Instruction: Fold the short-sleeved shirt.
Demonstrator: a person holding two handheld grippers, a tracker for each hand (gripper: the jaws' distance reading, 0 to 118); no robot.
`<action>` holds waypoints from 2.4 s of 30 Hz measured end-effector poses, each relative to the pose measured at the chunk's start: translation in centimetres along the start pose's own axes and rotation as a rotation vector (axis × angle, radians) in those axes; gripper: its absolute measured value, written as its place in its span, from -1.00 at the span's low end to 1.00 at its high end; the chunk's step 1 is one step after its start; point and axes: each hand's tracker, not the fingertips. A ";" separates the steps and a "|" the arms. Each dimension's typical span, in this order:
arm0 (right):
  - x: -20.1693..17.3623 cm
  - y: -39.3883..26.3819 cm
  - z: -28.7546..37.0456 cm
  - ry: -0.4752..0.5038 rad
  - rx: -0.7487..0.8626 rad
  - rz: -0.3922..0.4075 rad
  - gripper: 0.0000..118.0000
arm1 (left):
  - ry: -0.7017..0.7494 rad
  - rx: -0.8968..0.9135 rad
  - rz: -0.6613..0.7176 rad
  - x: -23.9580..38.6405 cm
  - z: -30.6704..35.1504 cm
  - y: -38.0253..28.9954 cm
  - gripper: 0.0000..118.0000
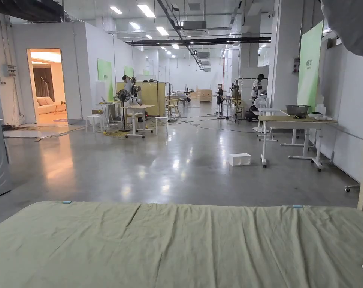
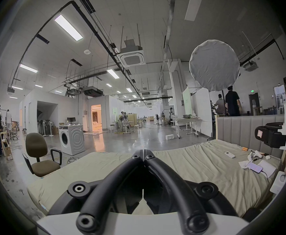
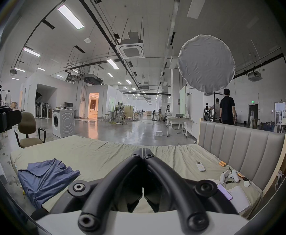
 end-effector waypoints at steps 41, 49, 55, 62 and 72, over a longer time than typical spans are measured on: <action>1.3 0.0 1.3 -0.030 0.003 0.042 -1.00 | -0.028 0.000 0.003 1.4 -0.6 0.5 -1.00; 2.1 -0.1 1.1 -0.040 0.001 -0.026 -1.00 | -0.024 0.008 -0.009 1.3 -0.2 0.8 -1.00; 1.0 0.1 0.8 0.013 0.002 -0.011 -1.00 | -0.017 0.006 0.010 0.8 0.0 0.7 -1.00; 0.9 0.1 0.4 0.015 0.000 -0.022 -1.00 | -0.012 0.003 0.012 0.3 -0.1 0.7 -1.00; 0.7 0.5 0.2 0.019 -0.002 0.002 -1.00 | -0.006 0.008 -0.010 -0.8 -0.6 0.2 -1.00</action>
